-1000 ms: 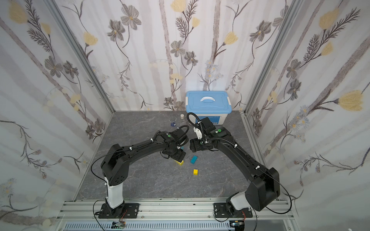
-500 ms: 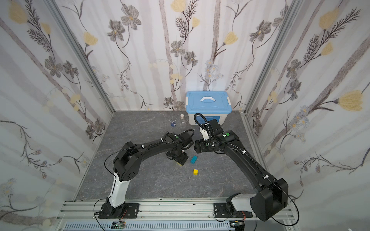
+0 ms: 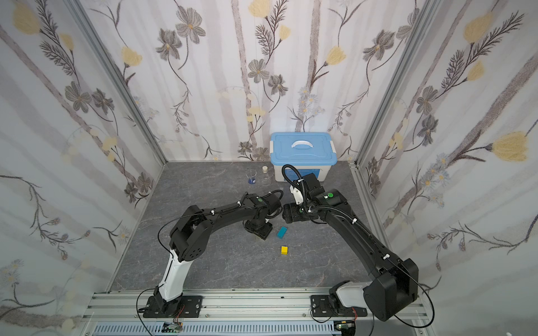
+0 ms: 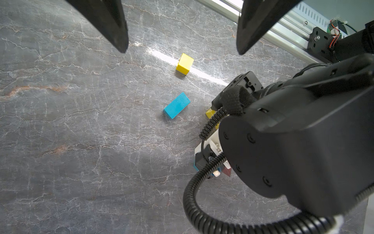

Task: Assemble a carrot with building blocks
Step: Assemble the building block at the center of the board.

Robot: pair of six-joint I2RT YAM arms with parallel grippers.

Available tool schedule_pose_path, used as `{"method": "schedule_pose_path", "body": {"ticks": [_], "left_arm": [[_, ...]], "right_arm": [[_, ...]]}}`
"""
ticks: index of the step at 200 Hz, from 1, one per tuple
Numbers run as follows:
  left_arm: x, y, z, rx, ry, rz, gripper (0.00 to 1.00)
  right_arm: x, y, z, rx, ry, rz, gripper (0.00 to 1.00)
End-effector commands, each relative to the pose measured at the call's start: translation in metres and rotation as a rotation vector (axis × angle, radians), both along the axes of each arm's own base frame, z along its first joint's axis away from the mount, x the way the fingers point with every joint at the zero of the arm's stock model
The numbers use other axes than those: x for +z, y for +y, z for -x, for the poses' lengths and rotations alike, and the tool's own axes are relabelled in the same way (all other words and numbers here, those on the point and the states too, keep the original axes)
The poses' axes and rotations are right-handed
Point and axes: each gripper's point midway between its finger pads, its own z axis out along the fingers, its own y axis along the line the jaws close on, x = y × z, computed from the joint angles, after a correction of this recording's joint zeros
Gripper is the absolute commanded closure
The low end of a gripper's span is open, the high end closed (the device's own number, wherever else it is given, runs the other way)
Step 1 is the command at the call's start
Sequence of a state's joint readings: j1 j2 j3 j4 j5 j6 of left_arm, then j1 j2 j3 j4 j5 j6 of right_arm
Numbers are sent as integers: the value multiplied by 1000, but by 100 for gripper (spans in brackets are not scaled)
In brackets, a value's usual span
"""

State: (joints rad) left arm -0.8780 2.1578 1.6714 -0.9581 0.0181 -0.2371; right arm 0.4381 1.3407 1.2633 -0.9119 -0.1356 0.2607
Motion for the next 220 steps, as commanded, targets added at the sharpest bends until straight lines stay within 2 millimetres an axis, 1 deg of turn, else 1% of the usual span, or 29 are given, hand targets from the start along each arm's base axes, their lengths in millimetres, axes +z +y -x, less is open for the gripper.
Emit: {"method": "schedule_pose_path", "body": {"ticks": [1,5,45,74,101,115,154,182,220], "left_arm": [[2,8,3,52,12,-32,53],[3,7,3,61,12,-31,54],[1,3,4,181,28,-20,56],[0,-1,0,248,27,-19,55],[-1,-1,-7,319,27,-18,54],[0,0,-8,333,25,-22,54],[-2,12,-12,408,36,-35,53],[-1,8,-17,437,45,-5,52],[-4,5,-20,454,63,2,47]], "right_arm": [[0,3,1,15,11,-13,18],[0,3,2,15,12,-11,18],[0,4,1,21,11,-15,18],[0,6,1,24,13,-21,18],[1,7,1,28,14,-27,18],[1,7,1,30,12,-30,18],[1,9,0,36,14,-35,18],[1,11,0,44,19,-40,18],[0,13,-1,49,24,-42,18]]}}
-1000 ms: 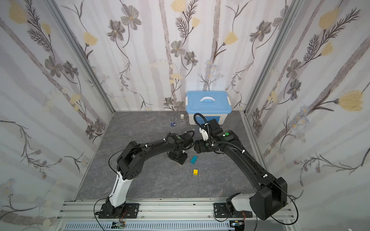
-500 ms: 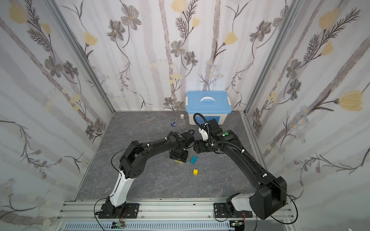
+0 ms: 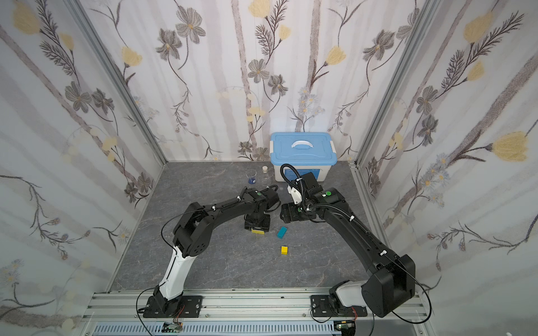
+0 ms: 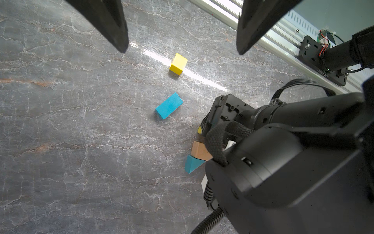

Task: Assemble a carrot with building blocks
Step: Assemble the building block at the center of the board.

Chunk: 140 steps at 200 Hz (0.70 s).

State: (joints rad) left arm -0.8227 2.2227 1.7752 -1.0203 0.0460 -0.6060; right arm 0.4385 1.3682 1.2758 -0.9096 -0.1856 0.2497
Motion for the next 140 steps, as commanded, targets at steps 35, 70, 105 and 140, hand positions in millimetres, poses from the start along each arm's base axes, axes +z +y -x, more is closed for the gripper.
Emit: {"method": "schedule_pose_path", "body": {"ticks": [35,70,105,140], "left_arm": [[-4,-2,1,31,22,5,39],[-5,-5,0,34,29,19,34],[-4,-6,0,38,27,26,28],[-4,-7,-2,45,21,32,28]], "right_arm": [[1,5,-1,21,2,-14,18],[1,6,-2,25,3,-15,18],[2,8,-3,28,3,-19,16],[0,10,-2,34,6,-16,16]]}}
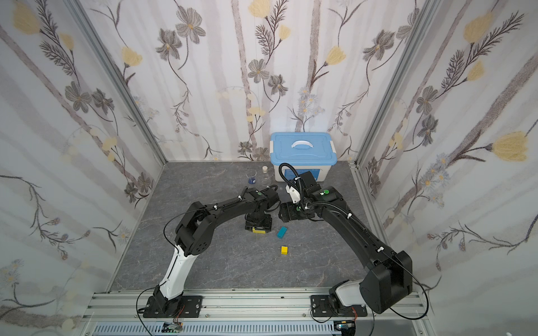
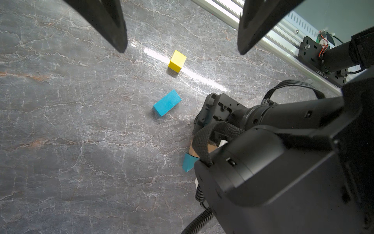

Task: Assemble a carrot with building blocks
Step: Assemble the building block at the center of the board.

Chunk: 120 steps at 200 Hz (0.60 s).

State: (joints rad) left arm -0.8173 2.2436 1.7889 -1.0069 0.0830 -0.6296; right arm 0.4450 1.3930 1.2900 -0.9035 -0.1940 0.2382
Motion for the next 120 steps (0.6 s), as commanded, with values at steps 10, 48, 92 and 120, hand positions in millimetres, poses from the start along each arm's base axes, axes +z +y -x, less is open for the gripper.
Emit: {"method": "schedule_pose_path", "body": {"ticks": [10,48,92,120], "left_arm": [[4,1,-1,22,-10,3,28],[13,1,-5,29,-41,21,25],[19,13,2,36,-39,1,12],[38,25,1,58,-92,6,11]], "right_arm": [[2,5,2,17,3,-15,16],[4,6,3,25,-4,-13,14],[4,8,4,28,-2,-14,14],[-2,9,9,33,14,-10,16]]}}
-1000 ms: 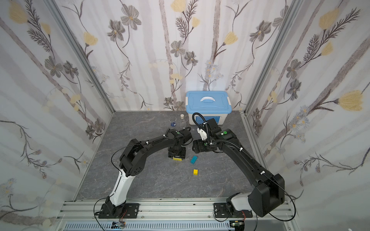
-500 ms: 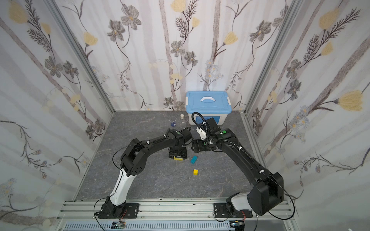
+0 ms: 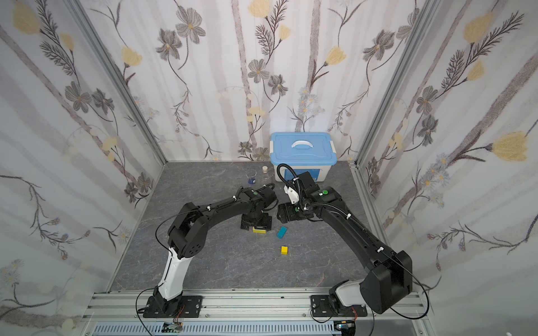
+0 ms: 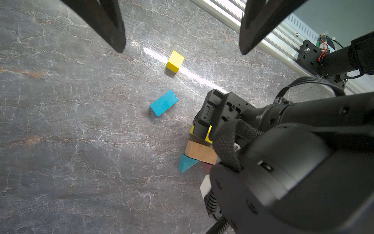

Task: Assemble a carrot with building blocks
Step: Assemble the building block at the center of the board.

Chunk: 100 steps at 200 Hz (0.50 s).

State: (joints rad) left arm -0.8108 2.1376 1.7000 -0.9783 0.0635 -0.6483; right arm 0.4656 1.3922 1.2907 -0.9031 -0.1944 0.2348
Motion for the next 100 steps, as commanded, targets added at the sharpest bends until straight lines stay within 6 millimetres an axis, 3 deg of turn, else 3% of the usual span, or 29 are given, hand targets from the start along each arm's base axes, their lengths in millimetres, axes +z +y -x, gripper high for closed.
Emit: {"method": "schedule_pose_path", "body": {"ticks": [1,29,50,68,83,100], "left_arm": [[18,14,-2,35,-50,-14,11],[49,35,-6,74,-157,-2,11],[69,55,-11,122,-234,35,10],[85,70,-17,141,-306,59,6],[99,79,-22,144,-363,64,0],[110,87,-26,148,-405,70,0]], "right_arm": [[-2,3,6,9,18,-10,16],[-12,7,16,31,35,11,24],[-30,15,22,61,52,61,46],[-52,32,25,100,81,86,57],[-74,44,23,109,95,97,58],[-95,60,19,120,104,98,58]]}}
